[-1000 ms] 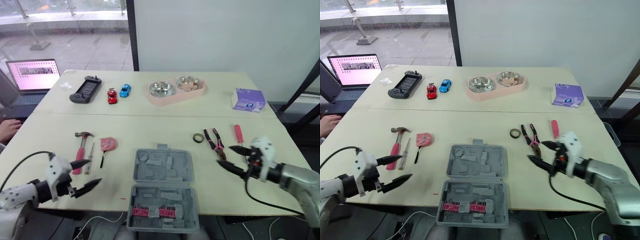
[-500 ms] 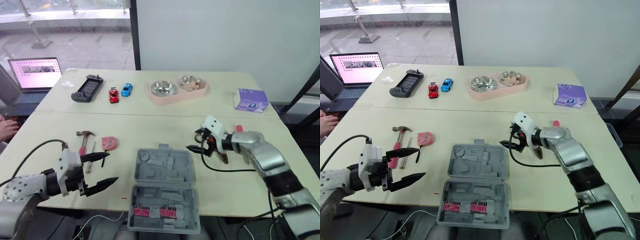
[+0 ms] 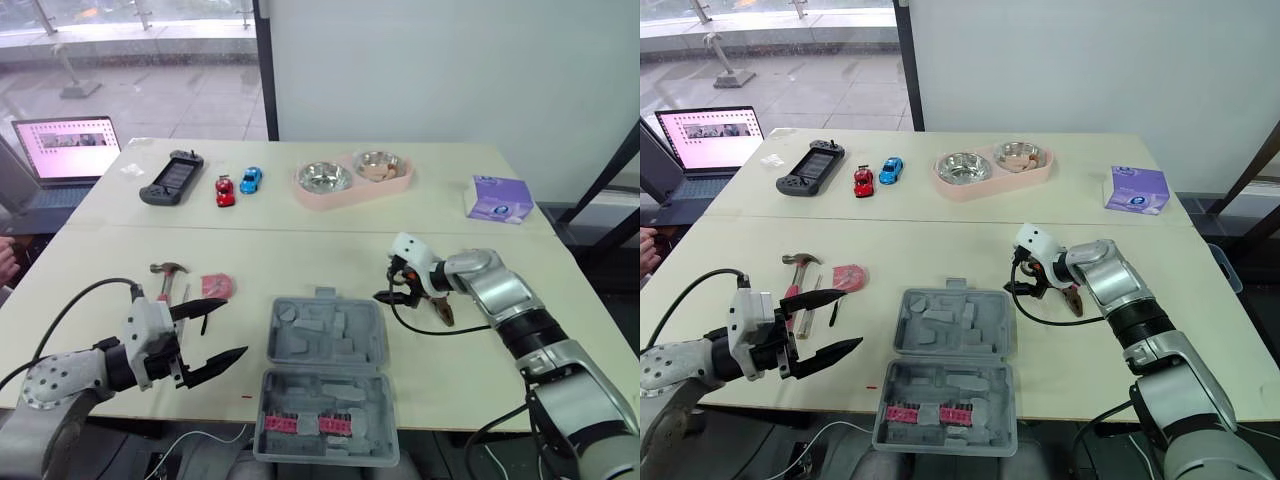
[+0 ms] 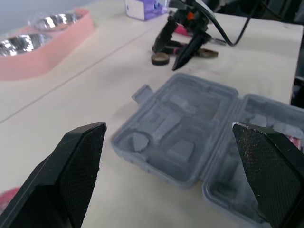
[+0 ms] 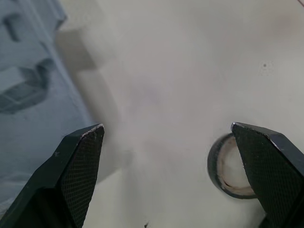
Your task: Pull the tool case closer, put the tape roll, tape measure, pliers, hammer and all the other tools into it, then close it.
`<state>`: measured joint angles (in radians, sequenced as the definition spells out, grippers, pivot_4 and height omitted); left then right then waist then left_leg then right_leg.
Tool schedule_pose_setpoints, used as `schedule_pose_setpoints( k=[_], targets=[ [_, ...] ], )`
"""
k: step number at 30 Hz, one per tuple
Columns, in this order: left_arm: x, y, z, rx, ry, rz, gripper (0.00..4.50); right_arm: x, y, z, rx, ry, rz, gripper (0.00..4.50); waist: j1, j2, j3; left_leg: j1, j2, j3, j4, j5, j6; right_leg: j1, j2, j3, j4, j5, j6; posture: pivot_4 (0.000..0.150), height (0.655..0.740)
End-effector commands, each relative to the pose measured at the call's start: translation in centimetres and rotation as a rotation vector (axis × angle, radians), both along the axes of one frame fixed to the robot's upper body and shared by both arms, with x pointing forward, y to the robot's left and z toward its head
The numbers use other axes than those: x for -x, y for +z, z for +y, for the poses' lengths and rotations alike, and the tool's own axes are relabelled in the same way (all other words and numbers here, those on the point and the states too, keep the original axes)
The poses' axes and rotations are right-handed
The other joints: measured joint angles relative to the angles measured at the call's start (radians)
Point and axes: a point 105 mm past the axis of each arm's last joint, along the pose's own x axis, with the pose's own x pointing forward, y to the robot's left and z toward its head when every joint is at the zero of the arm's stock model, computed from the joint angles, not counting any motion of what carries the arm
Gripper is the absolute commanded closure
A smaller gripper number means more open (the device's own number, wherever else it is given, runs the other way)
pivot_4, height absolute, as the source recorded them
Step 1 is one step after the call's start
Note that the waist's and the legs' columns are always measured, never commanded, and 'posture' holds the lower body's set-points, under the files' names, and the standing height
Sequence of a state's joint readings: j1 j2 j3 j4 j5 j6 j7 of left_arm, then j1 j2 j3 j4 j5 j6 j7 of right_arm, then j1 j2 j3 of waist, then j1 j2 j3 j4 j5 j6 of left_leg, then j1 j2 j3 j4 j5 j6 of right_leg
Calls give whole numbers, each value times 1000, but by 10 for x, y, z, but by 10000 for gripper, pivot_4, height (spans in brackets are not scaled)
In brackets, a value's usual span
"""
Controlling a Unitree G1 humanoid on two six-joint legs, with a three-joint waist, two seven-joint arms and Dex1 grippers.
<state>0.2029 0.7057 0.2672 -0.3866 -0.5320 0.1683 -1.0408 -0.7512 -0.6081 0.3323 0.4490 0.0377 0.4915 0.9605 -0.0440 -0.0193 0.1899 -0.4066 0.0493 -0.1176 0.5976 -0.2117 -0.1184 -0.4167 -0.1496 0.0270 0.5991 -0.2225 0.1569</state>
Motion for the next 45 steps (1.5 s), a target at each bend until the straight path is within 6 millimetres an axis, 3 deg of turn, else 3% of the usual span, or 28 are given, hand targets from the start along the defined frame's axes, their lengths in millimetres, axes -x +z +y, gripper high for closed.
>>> schedule_pose_setpoints(
  k=[1, 9, 12, 19, 20, 28, 33, 36, 41, 45],
  targets=[
    [4, 3, 0, -26, -12, 10, 449, -4, 11, 3, 1, 19, -43, 0, 0, 0, 0, 0, 0, 0, 0, 0, 0, 0, 0, 0, 0, 0, 0, 1500, 7400],
    [7, 1, 0, -25, -19, 44, 449, -7, 4, 2, 40, 11, -58, 0, 0, 0, 0, 0, 0, 0, 0, 0, 0, 0, 0, 0, 1, 0, 0, 1500, 7400],
    [7, 1, 0, -25, -15, 43, 0, -9, 5, 2, 52, 18, -77, 8393, 0, 0, 0, 0, 0, 0, 0, 0, 0, 0, 0, 0, 0, 0, 0, 1500, 7400],
    [7, 0, -2, -19, -15, 49, 0, -12, 5, 0, 74, 18, -109, 42838, -1, 0, 0, 0, 0, 0, 0, 0, 0, 0, 0, 0, 1, 0, 0, 1500, 7400],
    [7, 0, -2, -20, -14, 49, 0, -13, 4, 0, 77, 18, -112, 44225, 0, 0, 0, 0, 0, 0, 0, 0, 0, 0, 0, 0, 1, 0, 0, 1500, 7400],
    [4, 1, -1, -20, -9, 46, 0, -15, 8, -3, 114, 35, -155, 44225, 0, 0, 0, 0, 0, 0, 0, 0, 0, 0, 0, 0, 1, 0, 0, 1500, 7400],
    [3, 0, -2, -14, -11, 54, 0, -10, 25, 2, 66, 64, -180, 44225, -1, 1, 0, 0, 0, 0, 0, 0, 0, 0, 0, 0, 1, 0, 0, 1500, 7400],
    [2, 0, -1, -16, -11, 56, 0, -6, 25, -1, 89, 67, -178, 44225, 0, 1, 0, 0, 0, 0, 0, 0, 0, 0, 0, 0, 1, 1, 1, 1500, 7400],
    [2, -3, -3, -16, -14, 64, 0, -6, 17, -12, 120, 32, -170, 21698, 0, 0, 0, 0, 0, 0, 0, 0, 0, 0, 0, 0, 1, 1, 1, 1500, 7400],
    [2, -4, -3, -16, -15, 68, 0, -7, 8, -17, 135, 15, -150, 21698, -1, 0, 0, 0, 0, 0, 0, 0, 0, 0, 0, 0, 1, 1, 1, 1500, 7400]
  ],
)
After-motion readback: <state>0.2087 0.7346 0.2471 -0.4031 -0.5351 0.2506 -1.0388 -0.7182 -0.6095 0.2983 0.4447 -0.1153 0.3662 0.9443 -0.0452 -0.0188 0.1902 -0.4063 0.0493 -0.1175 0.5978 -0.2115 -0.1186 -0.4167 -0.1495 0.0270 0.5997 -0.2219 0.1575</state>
